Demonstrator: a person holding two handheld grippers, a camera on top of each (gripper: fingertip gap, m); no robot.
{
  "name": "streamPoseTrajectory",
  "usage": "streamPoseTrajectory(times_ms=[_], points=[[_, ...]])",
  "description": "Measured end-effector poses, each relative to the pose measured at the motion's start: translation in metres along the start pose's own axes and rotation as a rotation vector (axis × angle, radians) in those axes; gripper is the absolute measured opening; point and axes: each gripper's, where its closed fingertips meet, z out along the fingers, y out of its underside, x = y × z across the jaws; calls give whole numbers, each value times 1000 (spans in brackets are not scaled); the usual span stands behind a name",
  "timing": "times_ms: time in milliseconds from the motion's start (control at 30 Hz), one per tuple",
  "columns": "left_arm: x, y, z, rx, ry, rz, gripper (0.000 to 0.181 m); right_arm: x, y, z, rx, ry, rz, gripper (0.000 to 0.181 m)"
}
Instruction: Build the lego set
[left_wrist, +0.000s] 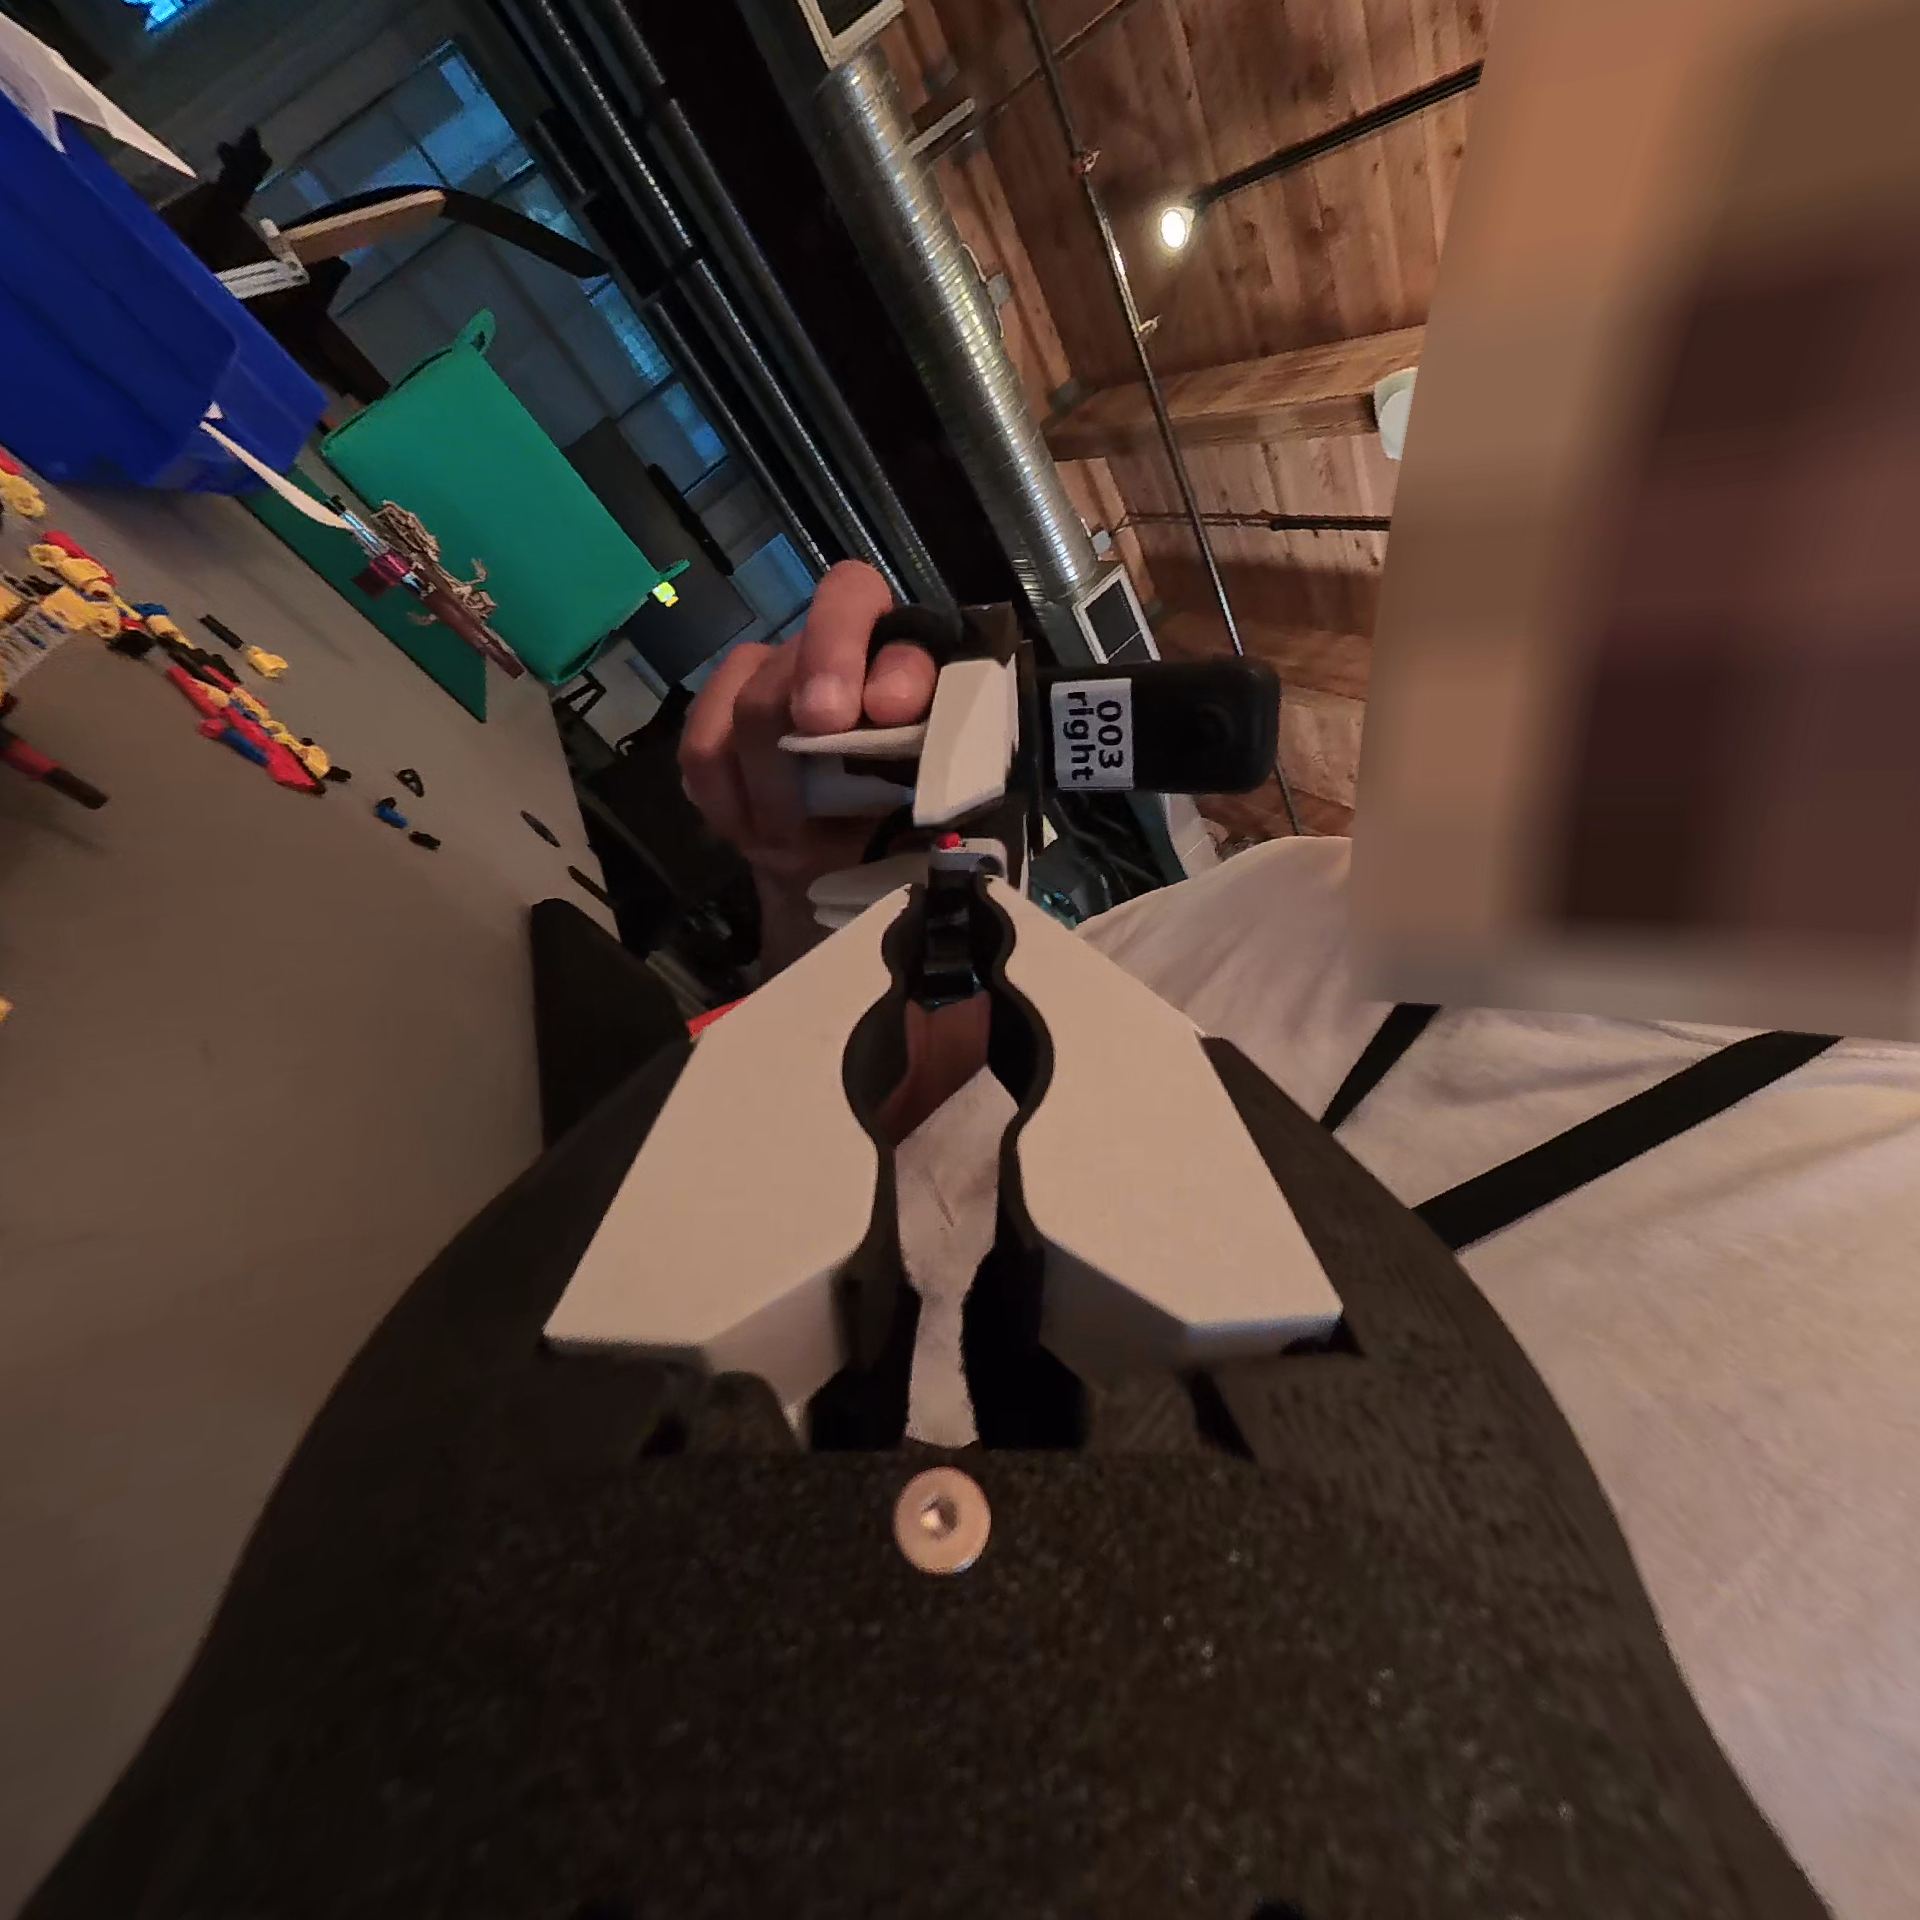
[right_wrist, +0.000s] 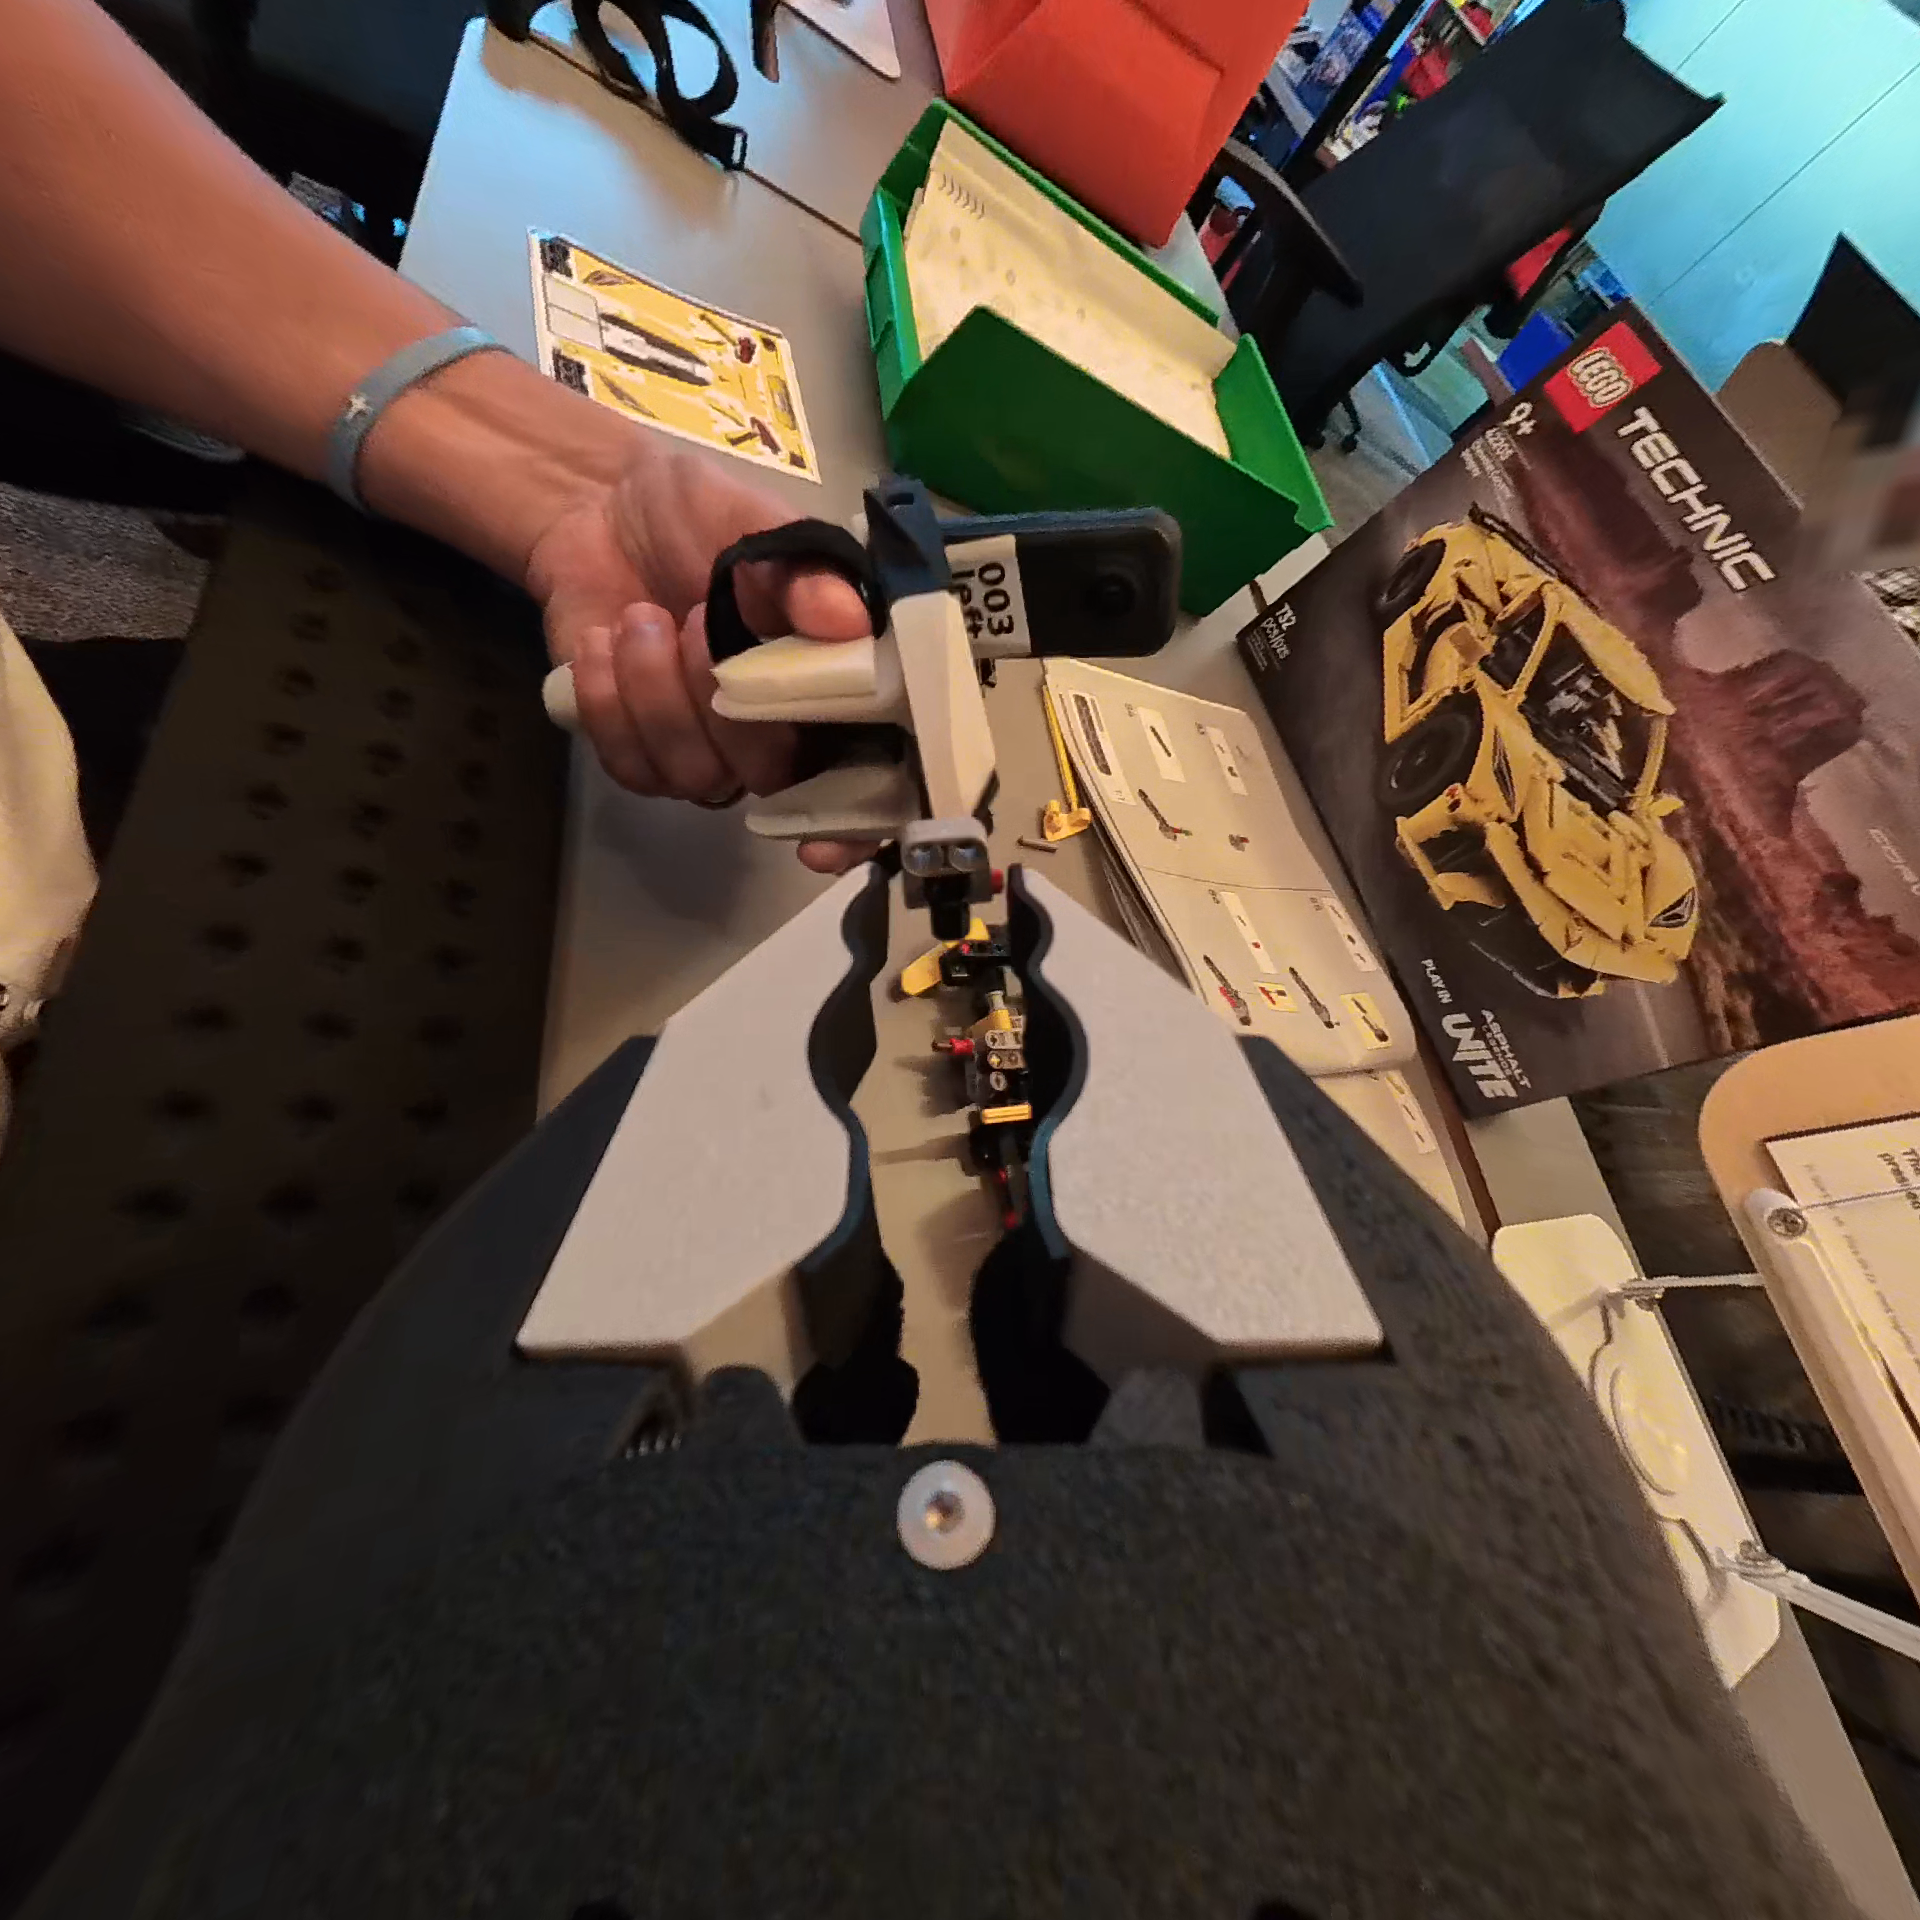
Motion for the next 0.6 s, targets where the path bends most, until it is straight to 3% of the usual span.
streamPoseTrajectory(times_ms=[600], points=[[-4, 5, 0, -26, -37, 16, 7, -3, 6, 1, -22, -10, -17, 18]])
